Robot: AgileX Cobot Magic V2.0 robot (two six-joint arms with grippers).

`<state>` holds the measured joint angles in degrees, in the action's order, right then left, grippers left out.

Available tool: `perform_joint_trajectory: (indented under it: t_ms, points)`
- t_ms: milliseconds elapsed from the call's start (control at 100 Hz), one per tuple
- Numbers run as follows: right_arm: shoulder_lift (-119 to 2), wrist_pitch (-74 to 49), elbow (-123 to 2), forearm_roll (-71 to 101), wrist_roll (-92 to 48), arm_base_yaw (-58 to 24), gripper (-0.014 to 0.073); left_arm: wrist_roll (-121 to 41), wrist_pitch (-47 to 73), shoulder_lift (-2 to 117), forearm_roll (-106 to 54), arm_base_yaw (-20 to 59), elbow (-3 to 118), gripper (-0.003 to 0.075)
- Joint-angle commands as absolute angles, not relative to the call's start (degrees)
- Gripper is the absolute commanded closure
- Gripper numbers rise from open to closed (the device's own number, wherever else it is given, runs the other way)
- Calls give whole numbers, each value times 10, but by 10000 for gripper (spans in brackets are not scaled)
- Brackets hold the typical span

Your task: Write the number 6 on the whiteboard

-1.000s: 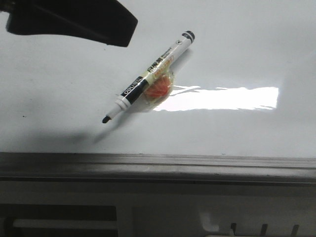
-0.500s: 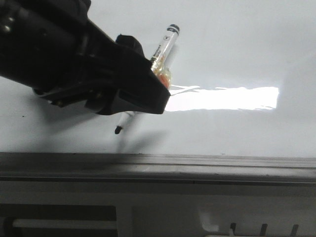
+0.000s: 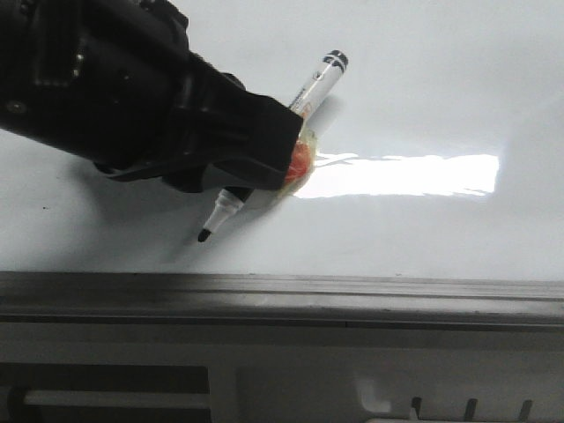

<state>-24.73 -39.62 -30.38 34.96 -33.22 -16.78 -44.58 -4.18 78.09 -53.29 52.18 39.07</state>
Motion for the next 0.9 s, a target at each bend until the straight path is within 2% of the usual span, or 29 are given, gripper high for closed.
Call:
perform_joint_trajectory:
  t_ms: [0,250,370,510,700,890]
  points:
    - [-256,-359,-323,368,-338,-169,125,-443,-53,783,-542,519,399,738]
    - [-256,-365,-323,373,-338,-169,125,-447,11,755,-478,519,409,738]
    - [-262,-407,-323,415,-389,-178,125,-448,112,715,-366,519,432,739]
    - [-294,-417,-323,437,-473,-233,125,-484,231,676,-269,519,458,738]
    - [-359,-390,-323,438,-538,-312,124,-619,353,658,-283,519,461,739]
    - [-406,-304,-323,451,-538,-359,124,-628,357,652,-311,519,461,739]
